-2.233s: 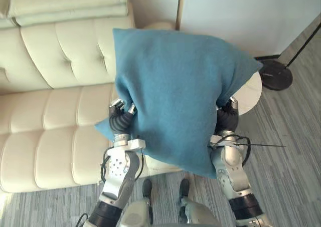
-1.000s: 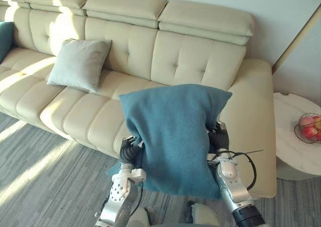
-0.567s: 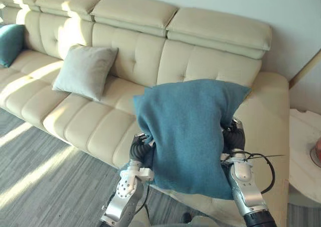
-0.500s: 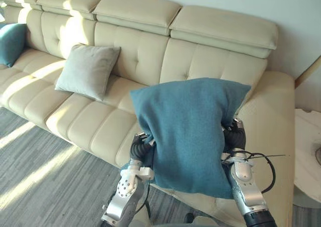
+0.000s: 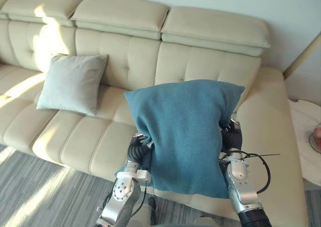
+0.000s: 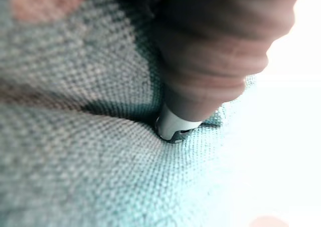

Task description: Pick up cushions and gather them together orderly.

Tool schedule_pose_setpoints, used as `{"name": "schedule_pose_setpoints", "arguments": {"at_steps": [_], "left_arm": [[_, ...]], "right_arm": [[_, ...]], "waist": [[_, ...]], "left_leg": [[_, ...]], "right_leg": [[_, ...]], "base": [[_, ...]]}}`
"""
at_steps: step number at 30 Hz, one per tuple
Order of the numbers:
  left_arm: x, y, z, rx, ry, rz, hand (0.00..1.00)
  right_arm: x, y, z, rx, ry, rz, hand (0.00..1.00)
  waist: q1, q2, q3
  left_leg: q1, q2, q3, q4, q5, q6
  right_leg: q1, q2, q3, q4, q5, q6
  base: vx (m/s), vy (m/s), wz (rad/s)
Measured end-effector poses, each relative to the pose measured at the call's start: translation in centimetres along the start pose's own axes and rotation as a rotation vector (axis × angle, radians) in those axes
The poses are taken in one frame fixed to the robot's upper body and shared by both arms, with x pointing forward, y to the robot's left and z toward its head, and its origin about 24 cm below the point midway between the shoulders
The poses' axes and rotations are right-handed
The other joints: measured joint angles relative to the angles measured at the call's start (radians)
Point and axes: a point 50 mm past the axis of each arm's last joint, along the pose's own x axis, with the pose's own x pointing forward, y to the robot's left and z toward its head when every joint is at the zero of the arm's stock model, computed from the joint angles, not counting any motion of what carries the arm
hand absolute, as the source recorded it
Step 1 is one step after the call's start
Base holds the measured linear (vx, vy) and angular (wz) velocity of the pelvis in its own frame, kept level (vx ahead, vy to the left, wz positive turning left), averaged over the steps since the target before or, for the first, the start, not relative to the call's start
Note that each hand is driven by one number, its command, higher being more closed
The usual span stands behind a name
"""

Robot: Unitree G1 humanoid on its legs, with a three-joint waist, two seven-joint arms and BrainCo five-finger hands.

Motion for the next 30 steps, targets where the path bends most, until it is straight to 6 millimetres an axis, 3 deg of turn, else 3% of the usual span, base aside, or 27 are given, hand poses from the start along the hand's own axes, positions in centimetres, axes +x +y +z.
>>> {"name": "schedule_pose_setpoints", "arguments": {"at_steps": [1,2,3,6,10,13,16,21,22,24,25,27,29,30], "left_arm": [[0.0,0.0,0.1,0.011,-0.005,-0.001,1.00],[0.1,0.2,0.3,0.016,-0.017,0.004,1.00],[0.2,0.2,0.3,0.008,-0.019,0.010,1.00],[0.5,0.0,0.8,0.011,-0.043,0.004,1.00],[1.8,-0.4,2.1,0.042,-0.109,-0.005,1.00],[3.2,-1.0,3.5,0.033,-0.179,-0.006,1.00],[5.7,-2.0,7.1,0.026,-0.342,0.015,1.00],[10.0,-4.2,16.0,0.022,-0.673,0.036,1.00],[10.5,-4.5,17.1,0.026,-0.703,0.040,1.00],[12.5,-5.6,21.0,0.076,-0.808,0.053,1.00],[13.0,-5.9,22.2,0.092,-0.836,0.055,1.00],[14.4,-6.8,27.6,0.185,-0.959,0.077,1.00],[14.9,-7.5,31.6,0.219,-1.034,0.117,1.00],[15.0,-7.6,32.4,0.219,-1.044,0.130,1.00]], "right_arm": [[0.0,0.1,-0.1,-0.004,0.002,0.004,1.00],[0.2,0.4,0.1,-0.004,-0.008,0.015,1.00],[0.6,0.5,0.4,-0.016,-0.019,0.024,1.00],[1.3,0.5,0.8,-0.038,-0.038,0.032,1.00],[2.3,1.1,2.0,-0.052,-0.095,0.021,1.00],[2.9,1.4,3.5,-0.038,-0.158,0.004,1.00],[4.1,2.5,7.5,-0.024,-0.325,-0.016,1.00],[8.0,4.8,17.3,-0.014,-0.673,-0.069,1.00],[8.4,4.9,18.4,-0.023,-0.709,-0.085,1.00],[10.2,5.5,22.3,-0.029,-0.800,-0.143,1.00],[10.7,5.6,23.3,-0.027,-0.816,-0.162,1.00],[12.6,6.1,27.5,-0.041,-0.857,-0.216,1.00],[13.7,6.2,30.2,-0.055,-0.864,-0.251,1.00],[14.0,6.2,30.7,-0.054,-0.854,-0.260,1.00]], "waist": [[-0.005,-0.005,-0.004],[-0.013,-0.035,-0.005],[-0.023,-0.039,-0.003],[-0.028,-0.030,-0.001],[-0.015,-0.025,0.007],[0.001,-0.018,0.026],[0.024,-0.017,0.067],[0.033,-0.012,0.107],[0.036,-0.012,0.113],[0.041,-0.007,0.166],[0.038,-0.006,0.175],[0.028,-0.003,0.217],[0.022,0.005,0.248],[0.019,0.008,0.258]], "left_leg": [[0.002,0.000,0.004,-0.012,0.009,-0.003],[-0.002,-0.024,0.001,-0.014,0.014,-0.009],[-0.009,-0.031,-0.002,-0.013,0.016,-0.011],[-0.052,-0.013,-0.027,-0.013,0.029,-0.026],[-0.111,0.029,-0.052,-0.037,0.064,-0.052],[-0.151,0.044,-0.061,-0.026,0.074,-0.058],[-0.270,0.066,-0.066,0.044,0.074,-0.059],[-0.531,0.090,-0.059,0.163,0.077,-0.054],[-0.546,0.090,-0.053,0.162,0.085,-0.054],[-0.574,0.085,-0.042,0.147,0.108,-0.046],[-0.587,0.082,-0.041,0.138,0.115,-0.043],[-0.637,0.077,-0.029,0.089,0.172,-0.043],[-0.677,0.074,-0.024,0.081,0.197,-0.039],[-0.683,0.073,-0.024,0.081,0.199,-0.038]], "right_leg": [[-0.010,0.012,-0.016,-0.034,0.000,-0.001],[-0.029,0.024,-0.048,-0.096,0.051,-0.024],[-0.027,0.013,-0.064,-0.109,0.033,-0.008],[-0.005,0.031,-0.078,-0.214,0.060,0.015],[-0.006,0.083,-0.097,-0.349,0.152,-0.013],[-0.032,0.099,-0.110,-0.360,0.171,-0.026],[-0.152,0.114,-0.114,-0.294,0.173,-0.029],[-0.428,0.120,-0.103,-0.158,0.176,-0.032],[-0.448,0.119,-0.099,-0.156,0.182,-0.031],[-0.489,0.116,-0.081,-0.165,0.205,-0.025],[-0.506,0.113,-0.080,-0.168,0.210,-0.019],[-0.558,0.112,-0.070,-0.216,0.271,-0.019],[-0.590,0.111,-0.063,-0.252,0.316,-0.021],[-0.593,0.111,-0.062,-0.258,0.323,-0.019]], "base": [[-0.01,-0.067,0.01],[0.01,-0.096,0.04],[0.03,-0.121,0.06],[-0.01,-0.093,0.04],[-0.06,-0.114,-0.01],[-0.07,-0.092,0.01],[-0.14,-0.063,-0.05],[-0.22,-0.023,-0.14],[-0.20,0.000,-0.16],[-0.12,0.013,-0.15],[-0.12,0.011,-0.06],[-0.10,0.006,-0.10],[-0.07,0.003,-0.11],[-0.06,0.007,-0.08]]}}
